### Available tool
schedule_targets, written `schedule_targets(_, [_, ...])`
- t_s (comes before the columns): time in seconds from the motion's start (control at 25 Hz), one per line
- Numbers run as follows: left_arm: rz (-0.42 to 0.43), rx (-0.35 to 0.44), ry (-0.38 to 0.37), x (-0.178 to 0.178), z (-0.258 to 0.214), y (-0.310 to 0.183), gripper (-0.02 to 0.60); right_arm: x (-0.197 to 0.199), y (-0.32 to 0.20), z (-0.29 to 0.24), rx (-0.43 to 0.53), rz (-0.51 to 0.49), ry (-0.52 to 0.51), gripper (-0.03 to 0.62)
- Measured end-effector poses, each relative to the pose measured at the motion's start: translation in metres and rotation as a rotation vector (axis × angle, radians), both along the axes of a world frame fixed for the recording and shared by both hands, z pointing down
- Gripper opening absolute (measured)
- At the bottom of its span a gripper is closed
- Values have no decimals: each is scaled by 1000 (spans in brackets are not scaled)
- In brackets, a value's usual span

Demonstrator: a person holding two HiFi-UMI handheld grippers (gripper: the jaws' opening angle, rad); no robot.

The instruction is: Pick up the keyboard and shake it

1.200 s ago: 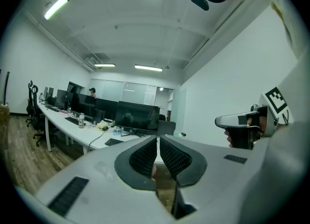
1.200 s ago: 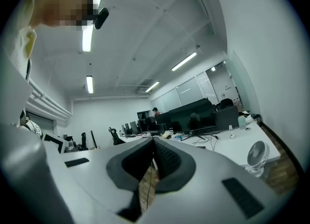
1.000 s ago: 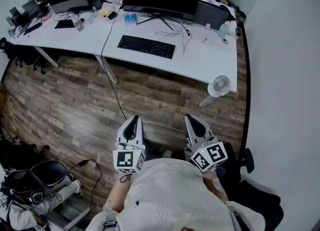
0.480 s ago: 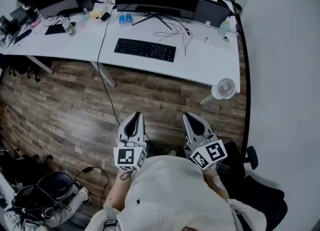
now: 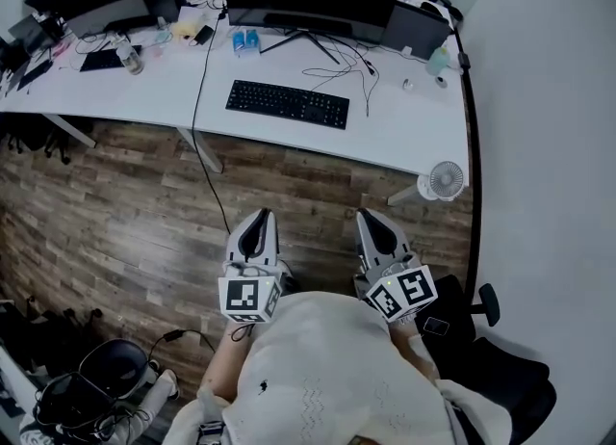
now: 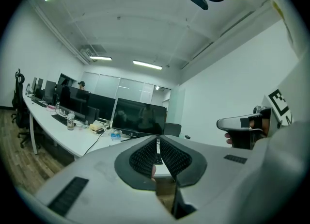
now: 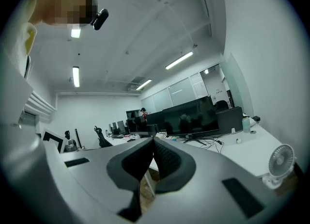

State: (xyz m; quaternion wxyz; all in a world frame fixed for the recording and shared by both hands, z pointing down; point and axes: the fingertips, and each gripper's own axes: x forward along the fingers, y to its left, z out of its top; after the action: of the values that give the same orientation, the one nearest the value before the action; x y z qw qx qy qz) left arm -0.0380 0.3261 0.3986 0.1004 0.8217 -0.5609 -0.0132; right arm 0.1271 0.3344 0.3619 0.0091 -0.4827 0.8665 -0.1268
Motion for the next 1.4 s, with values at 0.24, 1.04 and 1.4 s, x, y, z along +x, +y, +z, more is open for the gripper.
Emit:
schedule_targets(0.24, [5,7,0,-36,1,-18,28,-33,-18,-1,12,26,-2,0])
schedule_targets(1.04, [-73,-35,54,-94,17,-58,28,-63,-81,20,-52,29,-29,0])
schedule_targets(1.4, [-144,-59,54,-117,27,-99,28,-94,-136,26,-60,-59,-21,0])
